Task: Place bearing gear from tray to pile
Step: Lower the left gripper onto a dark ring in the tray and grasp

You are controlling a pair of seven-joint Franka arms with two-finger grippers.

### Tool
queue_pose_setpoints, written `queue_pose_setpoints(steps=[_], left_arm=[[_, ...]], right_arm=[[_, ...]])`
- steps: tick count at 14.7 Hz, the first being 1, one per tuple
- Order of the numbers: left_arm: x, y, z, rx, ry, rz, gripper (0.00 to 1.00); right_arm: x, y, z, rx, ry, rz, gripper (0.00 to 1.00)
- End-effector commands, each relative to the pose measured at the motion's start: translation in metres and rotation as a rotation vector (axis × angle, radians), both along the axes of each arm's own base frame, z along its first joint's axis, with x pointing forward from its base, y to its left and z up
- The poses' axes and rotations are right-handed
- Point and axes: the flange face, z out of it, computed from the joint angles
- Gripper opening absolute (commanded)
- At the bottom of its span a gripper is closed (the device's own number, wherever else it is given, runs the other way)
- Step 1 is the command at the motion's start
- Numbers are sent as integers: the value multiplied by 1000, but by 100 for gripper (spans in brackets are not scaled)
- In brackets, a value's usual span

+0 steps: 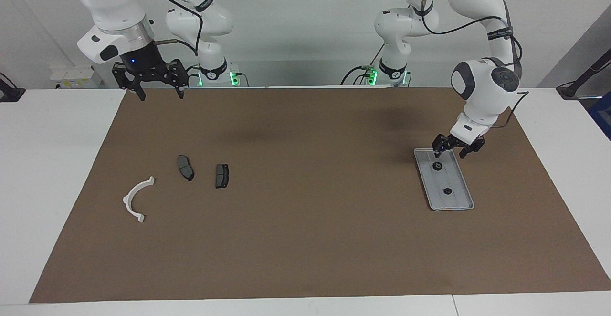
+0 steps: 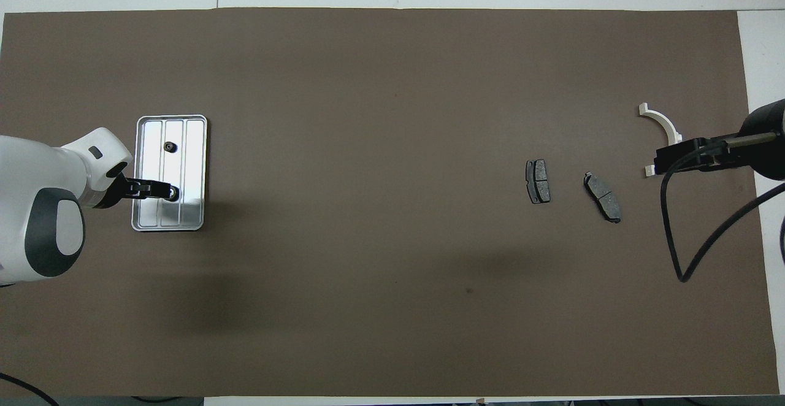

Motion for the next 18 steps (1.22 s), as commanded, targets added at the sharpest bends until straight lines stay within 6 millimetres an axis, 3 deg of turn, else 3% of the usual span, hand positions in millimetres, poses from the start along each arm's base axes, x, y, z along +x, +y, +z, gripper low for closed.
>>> queue_pose_setpoints(steps=[1,9,18], left_arm=[[-5,-5,-7,12,-14,-16,88],[-8,-21,-33,11,-9,-29,88],[-10,-19,-45,14,-14,-28,88]], right_arm=[[-3,0,2,21,-12,-13,100],[-6,-2,3,21,-12,-15,100],[-6,7,-6,20,-1,-12,100]])
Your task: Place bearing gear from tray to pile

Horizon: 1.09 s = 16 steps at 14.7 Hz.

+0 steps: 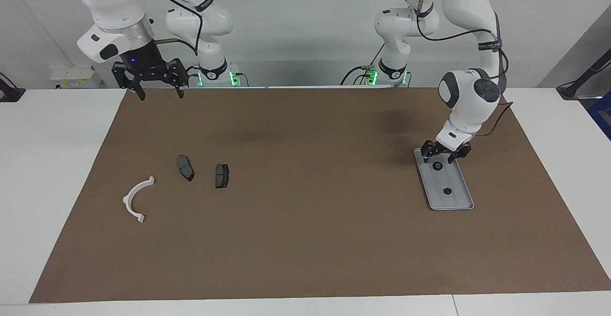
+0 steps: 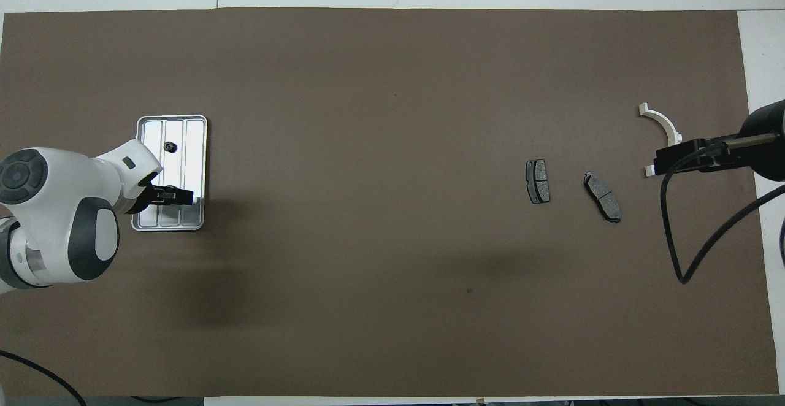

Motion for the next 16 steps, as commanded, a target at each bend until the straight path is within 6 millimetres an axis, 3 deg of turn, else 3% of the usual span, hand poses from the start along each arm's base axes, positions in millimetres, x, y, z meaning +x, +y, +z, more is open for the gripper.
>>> queue_pose_setpoints(steps=[1,5,8,10,14,16], left_arm=[[-2,0,-6,11,-12,-2,88],[0,0,-12,12,-18,-1,88],[0,0,-15,13,-13,-2,88],[0,1,-15,13,-13,-1,81],[0,2,-15,12,-13,7,33],[1,3,-14,12,-8,6,15]], right_arm=[[-4,5,-7,21,-13,-17,100],[2,4,-33,22,-26,-28,100],[5,4,-65,23,-29,-45,100],[9,4,-87,24,-33,-86,100],[21,6,-130,26,-42,-111,100],[32,6,-152,26,-34,-113,100]])
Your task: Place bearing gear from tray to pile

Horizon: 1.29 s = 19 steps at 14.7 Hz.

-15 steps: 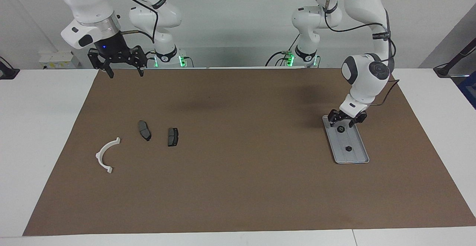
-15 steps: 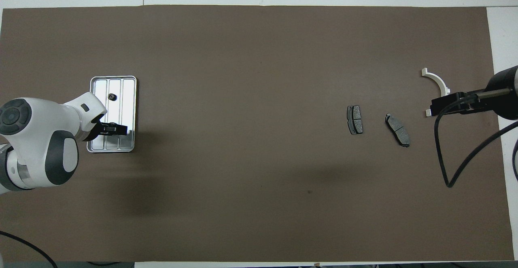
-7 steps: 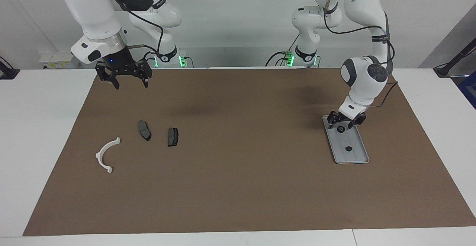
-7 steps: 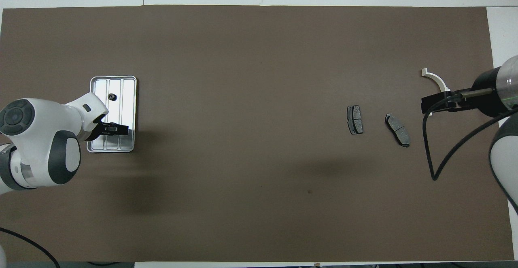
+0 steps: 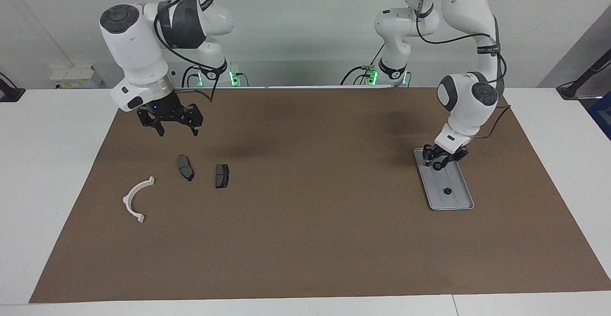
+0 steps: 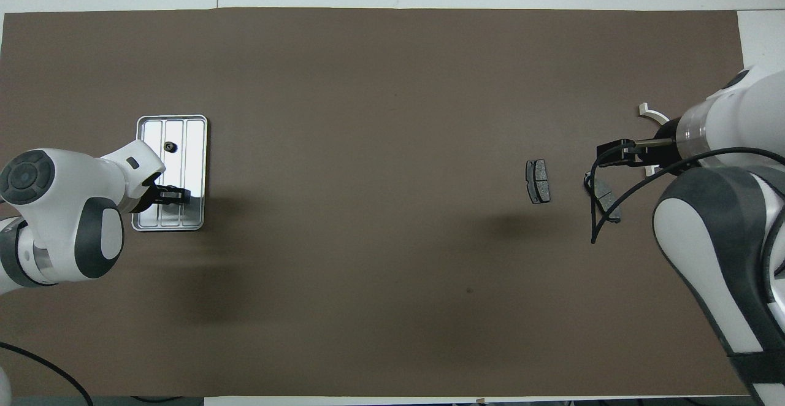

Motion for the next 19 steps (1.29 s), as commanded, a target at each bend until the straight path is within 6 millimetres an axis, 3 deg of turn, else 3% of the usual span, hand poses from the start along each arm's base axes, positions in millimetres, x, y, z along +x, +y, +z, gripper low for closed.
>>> queue_pose_setpoints(steps=[1,3,5,9,11,12,15,19], left_arm=[[-1,0,-4,10,1,1,11],[1,0,0,10,-5,-1,9],[9,2,18,10,7,1,9],[40,-4,84,9,42,-9,9],[46,-9,102,3,56,-5,8],[49,-21,111,-3,55,-9,8],[40,-125,116,3,50,98,6],[6,-254,111,-20,5,174,6]], right_arm=[[12,2,-30,21,-4,-32,100],[20,2,-47,23,-2,-71,100],[26,2,-62,24,-1,-109,100],[31,3,-74,26,-3,-128,100],[31,3,-74,26,-3,-129,100],[31,3,-74,26,-3,-129,100],[31,3,-74,26,-3,-128,100],[31,3,-74,26,-3,-128,100]])
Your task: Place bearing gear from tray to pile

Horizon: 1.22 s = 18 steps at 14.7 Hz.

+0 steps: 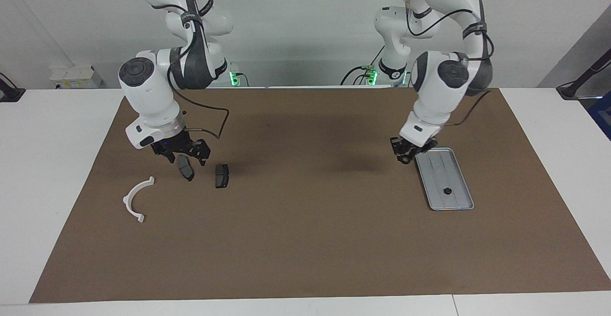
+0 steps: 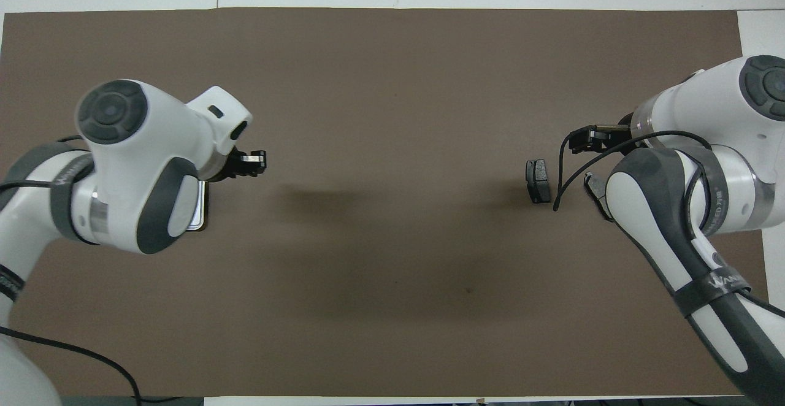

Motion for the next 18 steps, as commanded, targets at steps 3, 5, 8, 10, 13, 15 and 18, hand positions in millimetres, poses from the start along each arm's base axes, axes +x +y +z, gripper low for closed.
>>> queue_pose_setpoints(steps=[3,5,8,10,13,15,18], left_arm=[[-8,-132,-20,5,-30,75,6],[-8,-184,-45,33,-36,90,6],[-6,-195,-65,39,-72,88,6],[-8,-193,-71,46,-72,90,6],[-12,-188,-84,38,-80,95,6],[-19,-192,-90,32,-84,87,6],[-26,-191,-100,29,-86,89,6]], right_arm=[[-1,1,2,18,-11,-19,100],[-1,1,2,18,-11,-19,100],[-1,0,2,18,-11,-19,100],[-1,-2,2,18,-12,-20,100],[0,-1,2,18,-13,-20,100],[-1,-2,2,18,-12,-22,100],[1,-2,-1,18,-12,-23,100]])
